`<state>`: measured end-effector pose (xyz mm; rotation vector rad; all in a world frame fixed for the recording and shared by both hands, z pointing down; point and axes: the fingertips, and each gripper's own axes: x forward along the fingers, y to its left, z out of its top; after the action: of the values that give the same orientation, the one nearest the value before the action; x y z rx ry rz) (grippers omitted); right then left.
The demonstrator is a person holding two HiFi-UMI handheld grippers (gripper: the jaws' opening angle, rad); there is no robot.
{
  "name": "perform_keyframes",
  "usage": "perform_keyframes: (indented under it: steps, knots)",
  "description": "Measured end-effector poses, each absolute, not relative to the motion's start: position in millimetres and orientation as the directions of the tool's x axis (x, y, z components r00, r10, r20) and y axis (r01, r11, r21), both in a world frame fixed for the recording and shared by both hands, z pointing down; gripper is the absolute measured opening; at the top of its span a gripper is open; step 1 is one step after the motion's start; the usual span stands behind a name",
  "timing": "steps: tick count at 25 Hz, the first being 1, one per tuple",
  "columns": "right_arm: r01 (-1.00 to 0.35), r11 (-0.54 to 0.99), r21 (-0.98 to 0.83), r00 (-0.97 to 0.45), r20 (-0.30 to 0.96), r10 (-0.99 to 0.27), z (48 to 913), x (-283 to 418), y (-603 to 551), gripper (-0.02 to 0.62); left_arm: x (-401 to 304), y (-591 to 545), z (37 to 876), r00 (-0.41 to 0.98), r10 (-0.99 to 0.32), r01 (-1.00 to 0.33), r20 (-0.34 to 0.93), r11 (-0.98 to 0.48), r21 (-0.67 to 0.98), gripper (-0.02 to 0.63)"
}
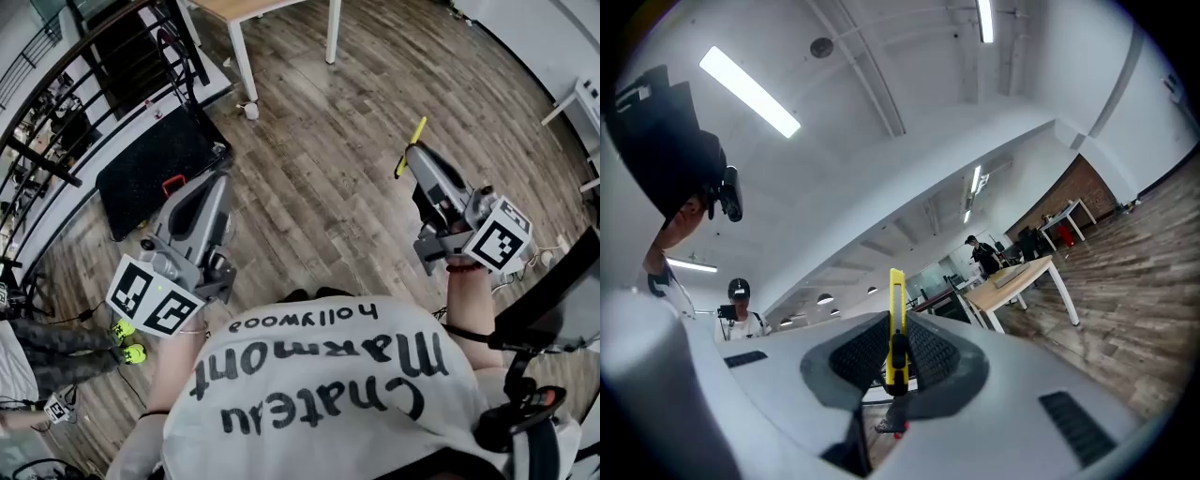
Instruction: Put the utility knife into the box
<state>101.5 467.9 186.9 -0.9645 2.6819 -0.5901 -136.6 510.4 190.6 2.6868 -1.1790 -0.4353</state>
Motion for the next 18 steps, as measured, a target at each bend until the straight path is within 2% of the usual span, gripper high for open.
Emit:
perform_keyframes:
  steps: [18]
  knots:
    - [-0.553,0.694,-0.461,-0.756,-0.074,-0.651,191.0,102.9,468.4,0.057,-136.3,509.8,194.8,0.645,-0.741,-0.686,-0.188,-0.669,0.284,0.006]
